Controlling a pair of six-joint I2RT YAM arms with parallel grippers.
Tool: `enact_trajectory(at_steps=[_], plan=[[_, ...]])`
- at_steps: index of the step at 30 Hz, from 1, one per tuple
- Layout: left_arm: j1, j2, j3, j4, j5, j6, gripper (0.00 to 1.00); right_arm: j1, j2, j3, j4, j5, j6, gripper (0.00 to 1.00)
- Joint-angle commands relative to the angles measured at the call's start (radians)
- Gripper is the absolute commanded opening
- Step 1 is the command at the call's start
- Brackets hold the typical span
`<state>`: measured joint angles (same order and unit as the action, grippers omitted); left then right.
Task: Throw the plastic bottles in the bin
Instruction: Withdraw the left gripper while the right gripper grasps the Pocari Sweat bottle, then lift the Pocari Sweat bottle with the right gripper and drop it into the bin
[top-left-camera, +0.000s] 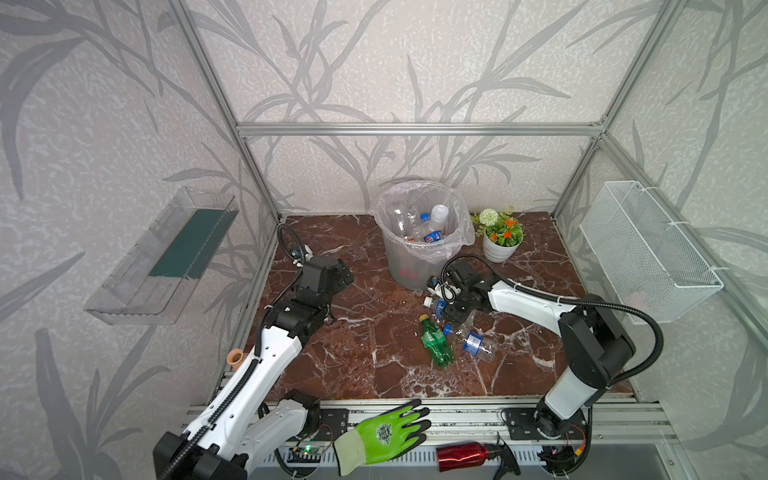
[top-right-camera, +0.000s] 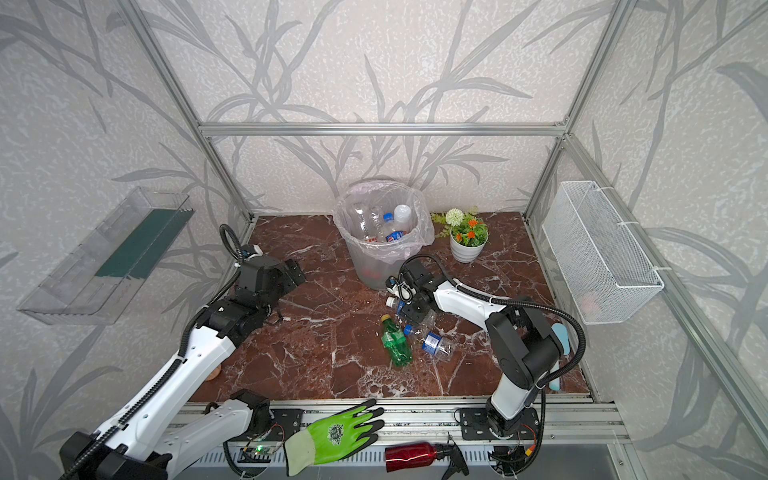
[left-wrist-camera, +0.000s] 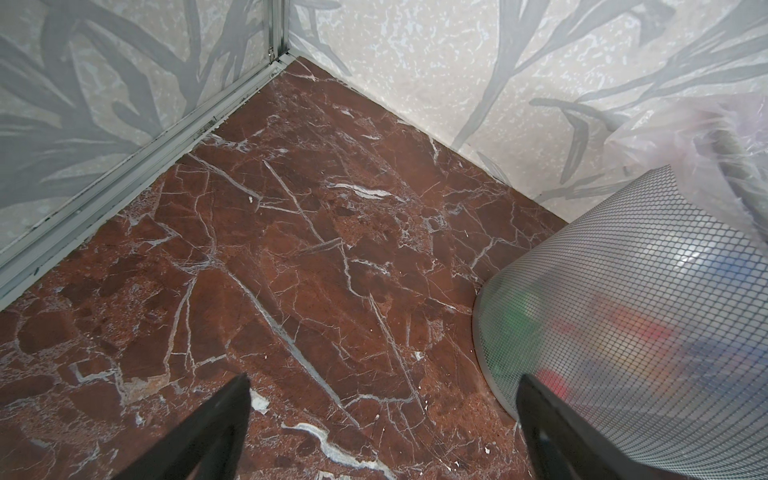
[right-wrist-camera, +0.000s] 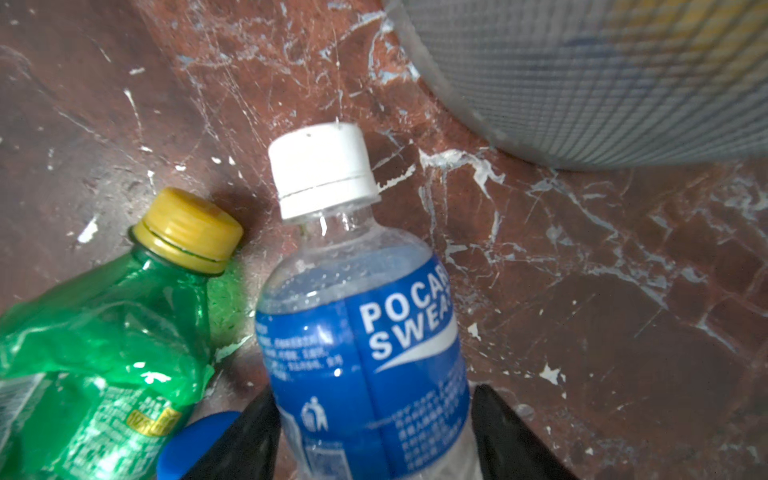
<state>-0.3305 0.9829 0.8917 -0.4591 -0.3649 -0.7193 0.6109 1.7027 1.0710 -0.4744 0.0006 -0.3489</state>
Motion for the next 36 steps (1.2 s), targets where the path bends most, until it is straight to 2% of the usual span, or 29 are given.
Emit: enact_trajectory(at_steps=[1, 7, 11, 19, 25, 30, 33, 36], plan=[[0.01, -0.007, -0.016, -0.024, -0.009, -0.022, 0.99, 0.005, 0.044, 0.034, -0.05, 0.058, 0.007, 0.67], [0.013, -0.006, -0.021, -0.026, -0.006, -0.031, 0.99, 0.001, 0.044, 0.021, -0.039, 0.09, 0.027, 0.58], [0.013, -0.002, -0.025, -0.026, -0.002, -0.037, 0.99, -0.006, 0.009, -0.008, -0.001, 0.081, 0.058, 0.57], [0.016, -0.002, -0.031, -0.025, -0.001, -0.043, 0.99, -0.039, -0.197, -0.135, 0.118, 0.048, 0.128, 0.53], [0.019, 0.003, -0.035, -0.021, -0.003, -0.054, 0.99, -0.199, -0.477, -0.3, 0.251, -0.079, 0.273, 0.5], [0.023, 0.017, -0.043, -0.009, 0.001, -0.063, 0.99, -0.353, -0.806, -0.397, 0.448, -0.153, 0.418, 0.53], [0.024, 0.033, -0.043, -0.005, 0.008, -0.062, 0.99, -0.425, -0.9, -0.334, 0.498, -0.149, 0.482, 0.55], [0.024, 0.048, -0.042, -0.003, 0.021, -0.06, 0.99, -0.439, -0.876, -0.213, 0.537, -0.155, 0.511, 0.56]])
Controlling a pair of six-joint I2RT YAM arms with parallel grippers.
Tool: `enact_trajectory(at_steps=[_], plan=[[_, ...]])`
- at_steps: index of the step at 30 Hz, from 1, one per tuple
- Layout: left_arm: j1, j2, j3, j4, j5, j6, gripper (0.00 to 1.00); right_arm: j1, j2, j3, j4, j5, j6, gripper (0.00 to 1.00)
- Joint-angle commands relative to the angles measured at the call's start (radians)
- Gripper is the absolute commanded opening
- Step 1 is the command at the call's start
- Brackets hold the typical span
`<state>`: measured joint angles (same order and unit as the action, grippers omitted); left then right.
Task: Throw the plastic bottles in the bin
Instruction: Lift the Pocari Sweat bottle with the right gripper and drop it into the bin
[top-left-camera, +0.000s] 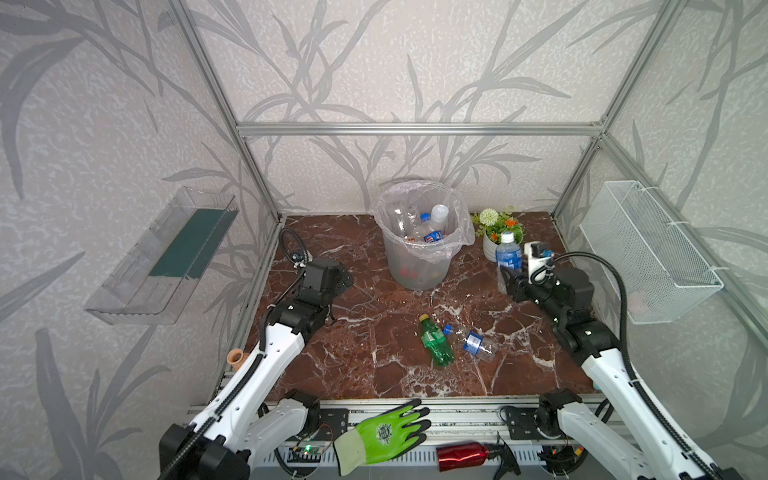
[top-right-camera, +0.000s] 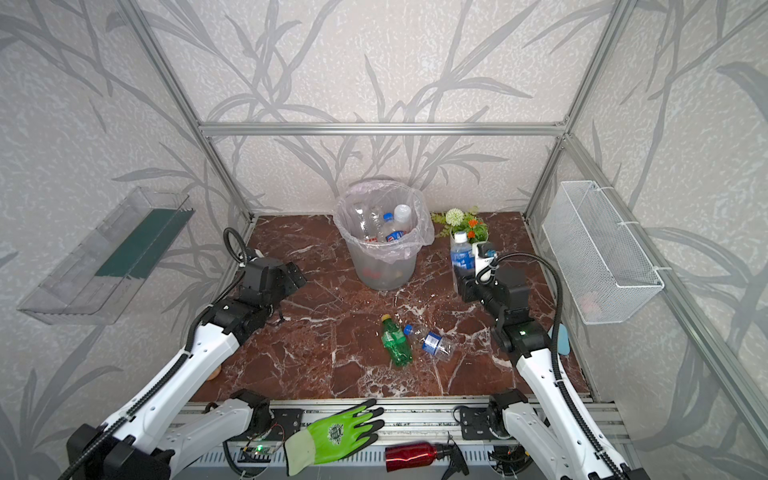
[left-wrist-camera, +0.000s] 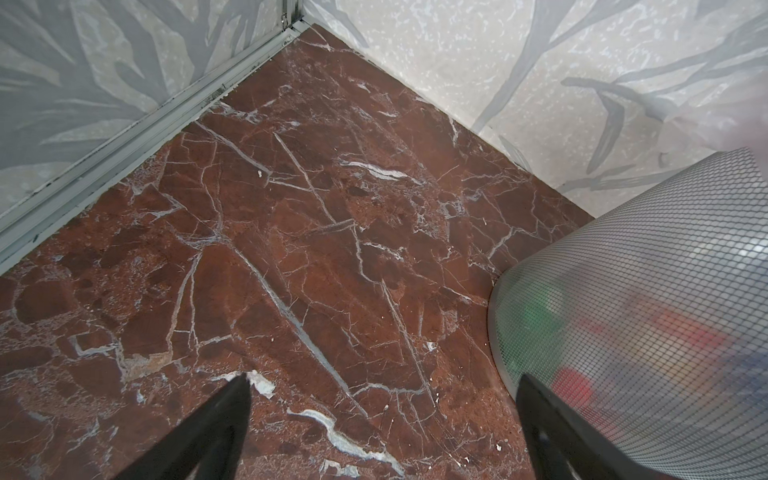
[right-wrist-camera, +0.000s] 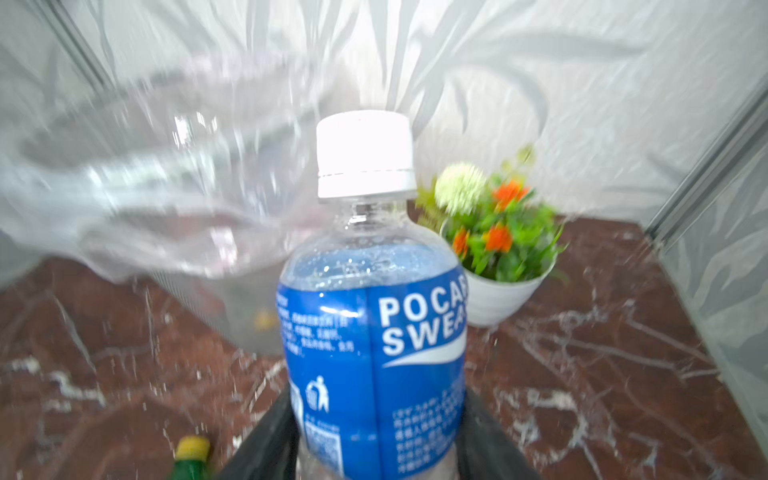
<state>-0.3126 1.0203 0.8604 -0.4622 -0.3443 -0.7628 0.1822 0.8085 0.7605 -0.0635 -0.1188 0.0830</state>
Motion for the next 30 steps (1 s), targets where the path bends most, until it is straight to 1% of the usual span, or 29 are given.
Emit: enact_trajectory(at_steps=[1, 3, 5, 6, 7, 8, 10, 11, 13, 14, 15, 16, 17, 19, 21, 25, 30], plan=[[0.006, 0.013, -0.01, -0.002, 0.005, -0.017, 0.99, -0.01, 0.041, 0.14, 0.146, -0.046, 0.096, 0.57], [0.006, 0.014, -0.007, -0.003, 0.016, -0.018, 0.99, -0.011, 0.123, 0.248, 0.179, -0.085, 0.151, 0.57], [0.006, 0.011, -0.007, -0.006, 0.025, -0.015, 0.99, -0.006, 0.24, 0.355, 0.209, -0.156, 0.235, 0.55], [0.006, 0.012, -0.007, -0.006, 0.025, -0.016, 0.99, 0.008, 0.305, 0.412, 0.224, -0.185, 0.278, 0.54], [0.006, 0.011, -0.007, -0.007, 0.028, -0.017, 0.99, 0.033, 0.355, 0.456, 0.226, -0.202, 0.292, 0.53], [0.005, 0.01, -0.007, -0.008, 0.029, -0.017, 0.99, 0.075, 0.426, 0.519, 0.206, -0.202, 0.281, 0.53], [0.006, 0.008, -0.012, -0.009, 0.031, -0.02, 0.99, 0.166, 0.542, 0.637, 0.119, -0.171, 0.214, 0.54], [0.006, 0.006, -0.013, -0.009, 0.033, -0.021, 0.99, 0.206, 0.603, 0.695, 0.058, -0.151, 0.181, 0.55], [0.007, 0.005, -0.015, -0.01, 0.037, -0.021, 0.99, 0.245, 0.7, 0.812, -0.054, -0.138, 0.148, 0.6], [0.006, 0.006, -0.013, -0.014, 0.04, -0.02, 0.99, 0.253, 0.739, 0.856, -0.104, -0.124, 0.14, 0.67], [0.006, 0.005, -0.012, -0.019, 0.04, -0.017, 0.99, 0.254, 0.76, 0.885, -0.139, -0.096, 0.139, 0.79], [0.006, 0.004, -0.01, -0.024, 0.038, -0.015, 0.99, 0.255, 0.764, 0.896, -0.156, -0.066, 0.134, 0.87], [0.006, 0.002, -0.011, -0.03, 0.037, -0.012, 0.99, 0.255, 0.754, 0.895, -0.162, -0.027, 0.119, 0.91], [0.006, -0.008, -0.015, -0.035, 0.031, -0.01, 0.99, 0.252, 0.712, 0.868, -0.147, 0.031, 0.096, 0.96], [0.006, -0.019, -0.026, -0.034, 0.026, -0.012, 0.99, 0.242, 0.652, 0.831, -0.13, 0.062, 0.083, 0.98], [0.006, -0.026, -0.04, -0.026, 0.03, -0.018, 0.99, 0.208, 0.535, 0.736, -0.122, 0.094, 0.066, 0.98], [0.006, -0.015, -0.04, -0.028, 0.037, -0.015, 0.99, 0.188, 0.412, 0.586, -0.188, 0.101, 0.017, 0.98]])
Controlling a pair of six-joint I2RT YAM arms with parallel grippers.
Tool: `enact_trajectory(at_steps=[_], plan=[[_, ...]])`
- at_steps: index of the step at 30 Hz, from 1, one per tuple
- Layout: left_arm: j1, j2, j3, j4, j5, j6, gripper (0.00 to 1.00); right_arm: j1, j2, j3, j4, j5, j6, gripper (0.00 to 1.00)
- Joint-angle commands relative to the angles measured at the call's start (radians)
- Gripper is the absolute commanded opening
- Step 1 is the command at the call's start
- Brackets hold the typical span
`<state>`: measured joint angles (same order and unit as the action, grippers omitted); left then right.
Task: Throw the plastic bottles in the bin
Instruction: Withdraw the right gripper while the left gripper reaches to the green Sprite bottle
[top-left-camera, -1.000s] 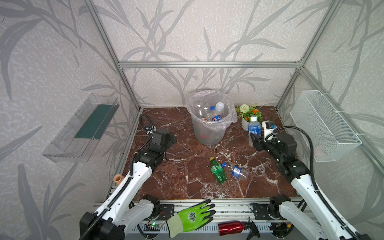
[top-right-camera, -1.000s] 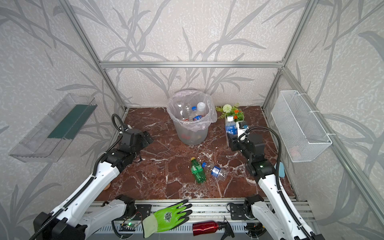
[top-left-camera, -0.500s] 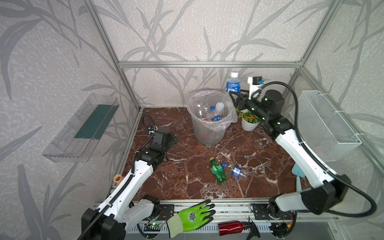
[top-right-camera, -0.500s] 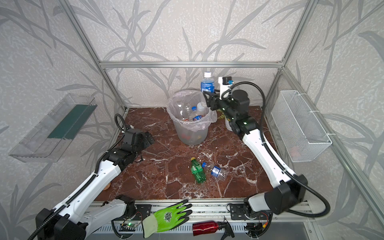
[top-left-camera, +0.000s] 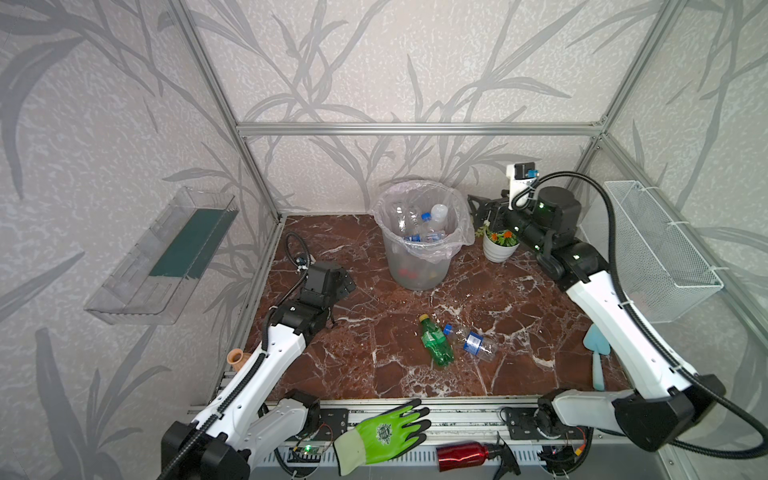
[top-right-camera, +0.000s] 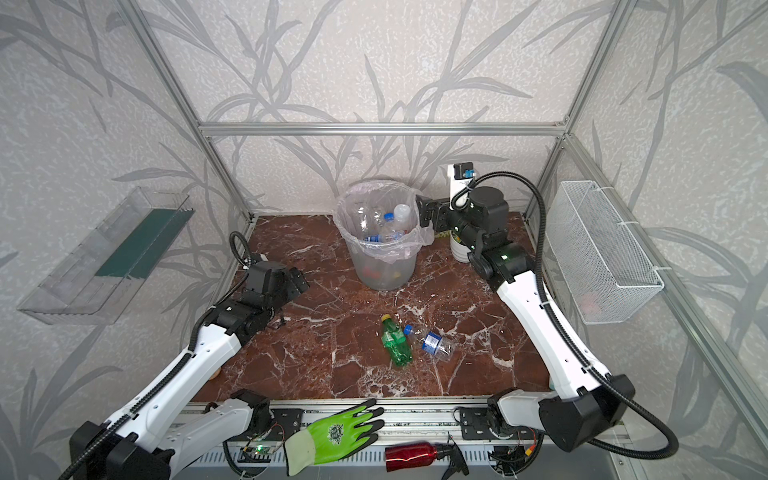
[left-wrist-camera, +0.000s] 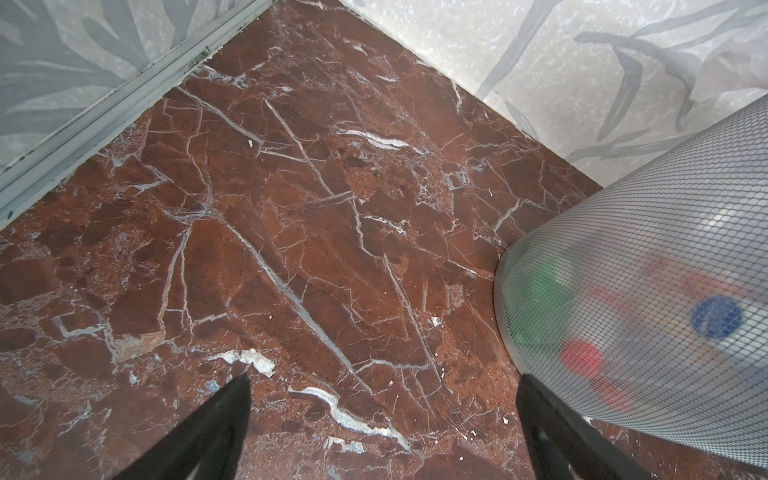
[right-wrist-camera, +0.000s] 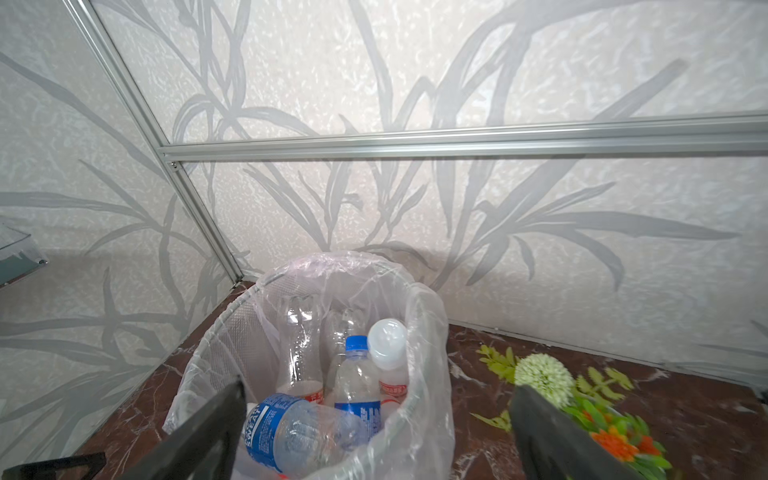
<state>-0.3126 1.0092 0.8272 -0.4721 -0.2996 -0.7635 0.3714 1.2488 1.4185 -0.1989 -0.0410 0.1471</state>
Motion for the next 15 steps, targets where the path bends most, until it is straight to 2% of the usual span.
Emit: enact_trajectory(at_steps=[1, 8, 12, 15], plan=[[0.006, -0.002, -0.008, -0.017, -0.007, -0.014, 0.99, -0.002, -0.053, -0.112, -0.074, 0.016, -0.064, 0.98], [0.004, 0.008, -0.014, -0.024, 0.019, -0.031, 0.99, -0.002, -0.24, -0.423, -0.194, -0.046, -0.192, 0.98], [0.004, 0.012, -0.034, 0.009, 0.066, -0.033, 0.99, 0.0, -0.306, -0.532, -0.269, -0.086, -0.189, 0.95], [-0.014, 0.023, -0.04, 0.018, 0.119, -0.068, 0.99, 0.0, -0.349, -0.609, -0.259, -0.068, -0.168, 0.95]])
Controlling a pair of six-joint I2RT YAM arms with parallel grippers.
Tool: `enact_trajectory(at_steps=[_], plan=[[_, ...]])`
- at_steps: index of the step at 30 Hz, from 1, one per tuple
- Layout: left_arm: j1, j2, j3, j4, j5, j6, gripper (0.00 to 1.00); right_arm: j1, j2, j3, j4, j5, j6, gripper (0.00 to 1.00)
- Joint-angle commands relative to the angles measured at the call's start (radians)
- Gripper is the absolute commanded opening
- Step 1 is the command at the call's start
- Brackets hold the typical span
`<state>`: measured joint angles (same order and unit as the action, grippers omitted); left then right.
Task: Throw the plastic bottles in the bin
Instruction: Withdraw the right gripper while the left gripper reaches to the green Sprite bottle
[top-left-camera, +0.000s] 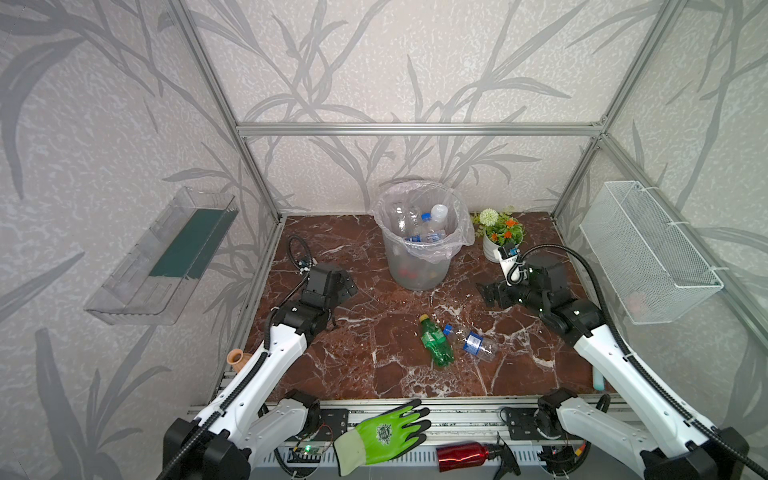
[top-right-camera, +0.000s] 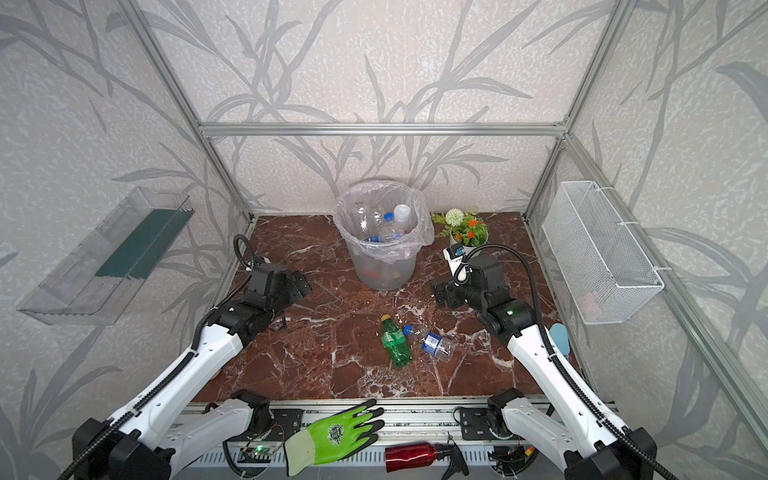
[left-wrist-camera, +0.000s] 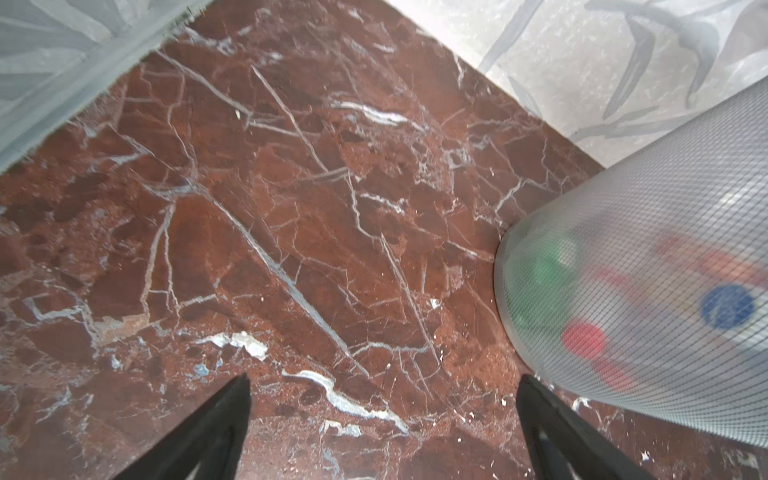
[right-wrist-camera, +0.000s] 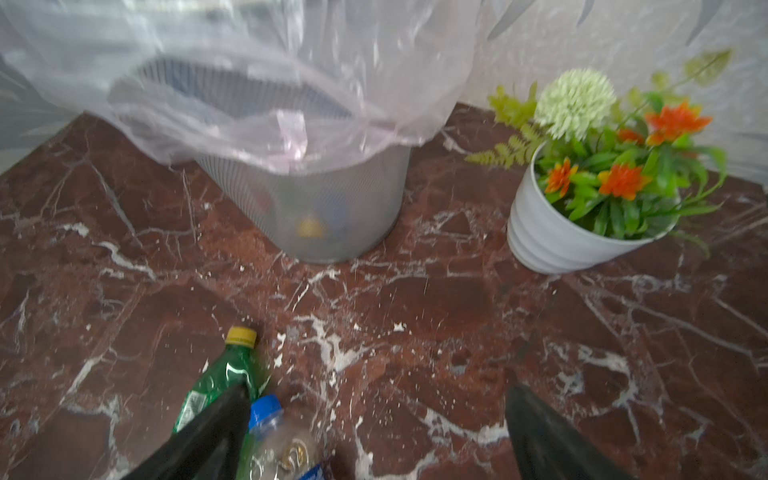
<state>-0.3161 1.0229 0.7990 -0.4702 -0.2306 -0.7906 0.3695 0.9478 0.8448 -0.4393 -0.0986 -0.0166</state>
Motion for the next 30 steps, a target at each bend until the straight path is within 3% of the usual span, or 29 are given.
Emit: enact_trajectory(at_steps=[1, 6, 12, 20, 25, 30], plan=[[-0.027, 0.013, -0.015, 0.018, 0.058, -0.051, 0.99, 0.002, -0.061, -0.054, -0.011, 0.012, 0.004, 0.95], [-0.21, 0.059, -0.015, 0.021, 0.057, -0.142, 0.99, -0.011, -0.084, -0.127, 0.02, 0.072, 0.057, 0.98], [-0.393, 0.134, -0.064, 0.1, 0.153, -0.338, 0.99, -0.047, -0.099, -0.167, 0.057, 0.122, 0.109, 0.99], [-0.61, 0.126, -0.186, 0.25, 0.096, -0.568, 0.97, -0.057, -0.178, -0.266, 0.133, 0.1, 0.136, 0.99], [-0.728, 0.158, -0.228, 0.341, 0.048, -0.65, 0.97, -0.057, -0.224, -0.307, 0.173, 0.111, 0.158, 0.99], [-0.779, 0.256, -0.234, 0.443, 0.056, -0.711, 0.97, -0.057, -0.241, -0.319, 0.2, 0.092, 0.17, 0.99]])
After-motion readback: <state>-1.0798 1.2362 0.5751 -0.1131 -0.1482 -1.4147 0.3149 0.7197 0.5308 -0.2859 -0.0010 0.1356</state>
